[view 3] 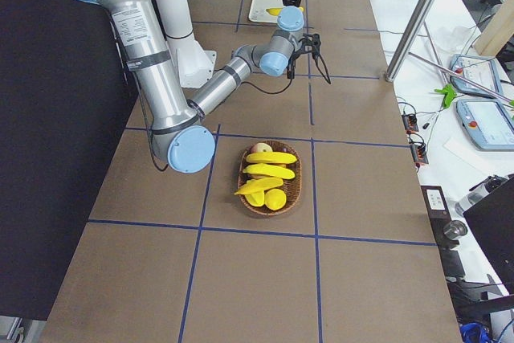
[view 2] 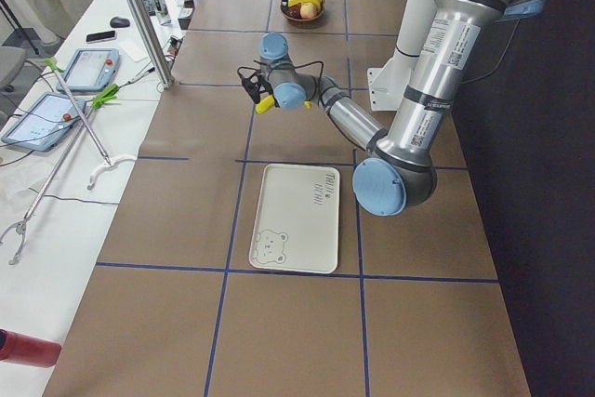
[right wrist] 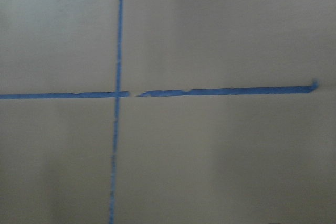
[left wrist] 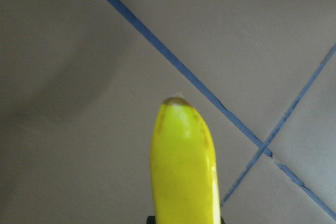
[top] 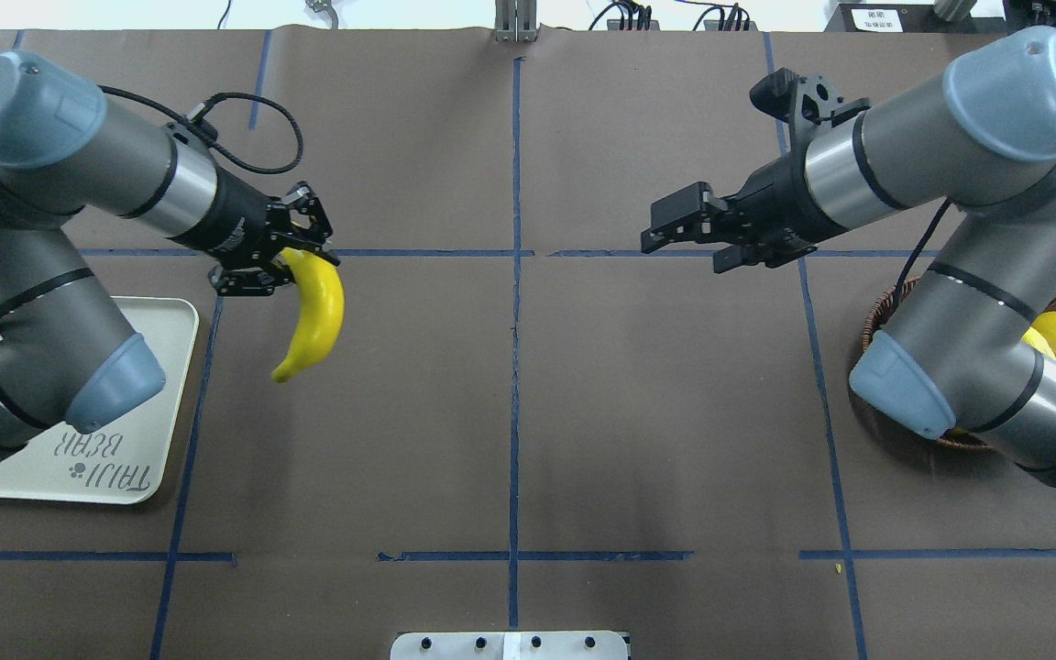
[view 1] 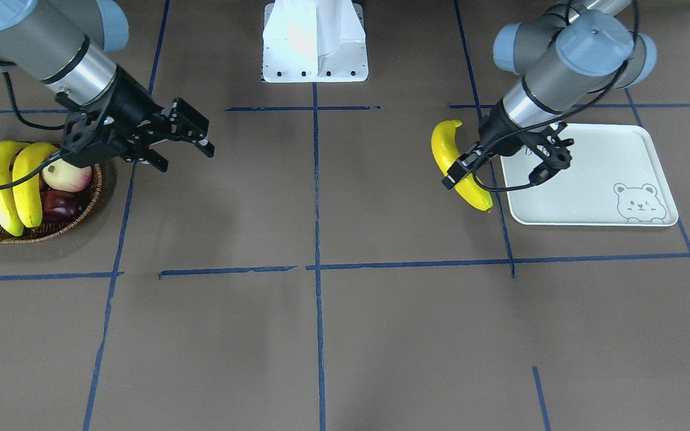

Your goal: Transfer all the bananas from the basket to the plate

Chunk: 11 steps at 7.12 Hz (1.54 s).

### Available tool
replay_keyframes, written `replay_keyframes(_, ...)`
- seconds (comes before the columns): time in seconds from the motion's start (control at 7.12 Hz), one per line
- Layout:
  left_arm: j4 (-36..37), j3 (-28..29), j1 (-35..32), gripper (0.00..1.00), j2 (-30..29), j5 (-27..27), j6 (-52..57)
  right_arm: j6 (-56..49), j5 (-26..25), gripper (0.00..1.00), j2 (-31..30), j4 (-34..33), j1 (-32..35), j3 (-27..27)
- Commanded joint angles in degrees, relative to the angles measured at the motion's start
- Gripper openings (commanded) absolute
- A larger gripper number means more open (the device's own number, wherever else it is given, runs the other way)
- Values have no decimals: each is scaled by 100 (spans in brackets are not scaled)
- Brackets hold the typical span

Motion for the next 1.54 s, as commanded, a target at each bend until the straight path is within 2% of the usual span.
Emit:
replay_keyframes(0.0,-52,-161,-368,0,1233,-116,1683,-1993,163,100,-718,-746,700,5)
replay_keyframes(0.28,-78,40,-955,0,1939,-125,3337,-3953,172,100,-1317,-1323,1324,-39)
replay_keyframes(0.56,-87,636,-1247,0,2056,-107,4247,-5547,164,100,-1739,-1827,1852,-48)
replay_keyframes(0.7,-348,935,-1265,0,2074,-90,4363,-5901,163,100,-1985,-1802,1985,-48)
replay_keyframes(0.98,-1759,1892,-1362,1,2205,-72,4364,-6019,163,100,-2110,-1775,2083,-30)
replay_keyframes(1.12,-1835,2061,-1528,48,2249,-90,4512,-6010,146,100,-2119,-1775,2083,-4)
replay_keyframes(1.26,-1793,2072,-1773,99,2250,-116,5175,-5993,146,100,-2119,-1775,2083,13)
replay_keyframes(1.4,-1740,2028,-2158,100,2206,-551,5338,-5923,128,100,-2137,-1775,2083,92)
